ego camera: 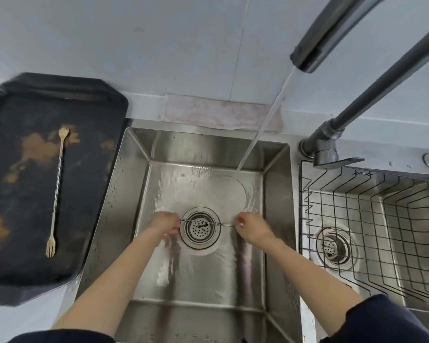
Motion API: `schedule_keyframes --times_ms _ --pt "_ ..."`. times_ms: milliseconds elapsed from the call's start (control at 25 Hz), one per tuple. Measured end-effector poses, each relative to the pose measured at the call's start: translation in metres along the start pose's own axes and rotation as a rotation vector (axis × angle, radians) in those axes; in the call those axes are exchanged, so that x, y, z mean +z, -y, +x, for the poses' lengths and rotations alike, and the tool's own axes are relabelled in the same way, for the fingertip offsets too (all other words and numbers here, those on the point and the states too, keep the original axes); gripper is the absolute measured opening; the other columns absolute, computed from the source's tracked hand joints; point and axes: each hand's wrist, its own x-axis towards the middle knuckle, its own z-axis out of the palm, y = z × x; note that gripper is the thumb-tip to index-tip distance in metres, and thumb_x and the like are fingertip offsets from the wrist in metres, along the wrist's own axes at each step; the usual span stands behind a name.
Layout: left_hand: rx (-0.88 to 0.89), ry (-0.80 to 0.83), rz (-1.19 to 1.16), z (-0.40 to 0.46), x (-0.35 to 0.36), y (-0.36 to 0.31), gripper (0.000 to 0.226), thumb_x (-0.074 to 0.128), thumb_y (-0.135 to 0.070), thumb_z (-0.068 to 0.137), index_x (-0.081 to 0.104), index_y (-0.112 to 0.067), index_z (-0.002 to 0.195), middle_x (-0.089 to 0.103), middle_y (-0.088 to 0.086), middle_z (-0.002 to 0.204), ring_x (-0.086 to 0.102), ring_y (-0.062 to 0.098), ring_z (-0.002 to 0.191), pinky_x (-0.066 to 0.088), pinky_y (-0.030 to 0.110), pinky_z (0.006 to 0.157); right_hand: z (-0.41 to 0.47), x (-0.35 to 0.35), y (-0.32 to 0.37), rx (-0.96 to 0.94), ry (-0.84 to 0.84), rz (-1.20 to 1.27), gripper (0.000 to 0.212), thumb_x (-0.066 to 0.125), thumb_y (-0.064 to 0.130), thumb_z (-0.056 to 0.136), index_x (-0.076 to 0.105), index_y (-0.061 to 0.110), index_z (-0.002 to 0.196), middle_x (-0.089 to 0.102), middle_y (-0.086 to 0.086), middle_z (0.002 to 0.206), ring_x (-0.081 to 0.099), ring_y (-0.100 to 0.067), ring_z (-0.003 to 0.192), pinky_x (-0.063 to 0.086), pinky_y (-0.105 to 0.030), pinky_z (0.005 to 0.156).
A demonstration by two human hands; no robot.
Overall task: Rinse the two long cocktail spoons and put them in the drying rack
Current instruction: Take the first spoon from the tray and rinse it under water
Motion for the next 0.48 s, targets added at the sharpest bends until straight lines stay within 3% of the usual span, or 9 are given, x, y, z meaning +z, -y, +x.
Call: schedule_keyframes --times_ms 160,280,360,480 --pt "0.278 -0.021 0.367 -0.036 -0.017 -0.013 0.027 0.038 -0.015 0.093 0.063 -0.004 0.094 0.06 0.019 0.109 0.057 0.029 0.099 0.044 0.03 0.085 -0.032 -0.01 0.025 -0.047 0.023 -0.109 0.044 0.046 0.024 0.093 0.043 0.017 0.137 0.051 -0.008 0.14 0.048 -0.028 0.128 0.04 -0.039 0.107" --pt "0.428 -0.084 0.507 -0.068 -0.036 -0.021 0.035 0.038 -0.019 0.094 0.058 -0.004 0.118 0.059 0.014 0.128 0.056 0.029 0.111 0.042 0.029 0.093 -0.053 -0.013 0.049 -0.109 -0.03 -0.122 0.047 0.047 0.029 0.094 0.041 0.017 0.138 0.049 -0.008 0.142 0.046 -0.027 0.13 0.037 -0.042 0.11" --pt "0.502 -0.161 0.531 -0.086 -0.056 -0.023 0.035 0.04 -0.024 0.093 0.057 -0.011 0.121 0.058 0.011 0.13 0.053 0.029 0.119 0.041 0.03 0.098 -0.066 -0.014 0.071 -0.163 -0.089 -0.083 0.044 0.048 0.028 0.094 0.045 0.015 0.135 0.051 -0.009 0.14 0.048 -0.027 0.128 0.04 -0.041 0.108" --pt "0.572 -0.26 0.492 -0.104 -0.095 -0.019 0.034 0.041 -0.025 0.093 0.058 -0.014 0.12 0.062 0.011 0.125 0.055 0.03 0.116 0.044 0.034 0.096 -0.08 -0.01 0.11 -0.257 -0.148 -0.02 0.037 0.048 0.023 0.094 0.052 0.01 0.128 0.058 -0.012 0.131 0.052 -0.028 0.123 0.043 -0.036 0.103"
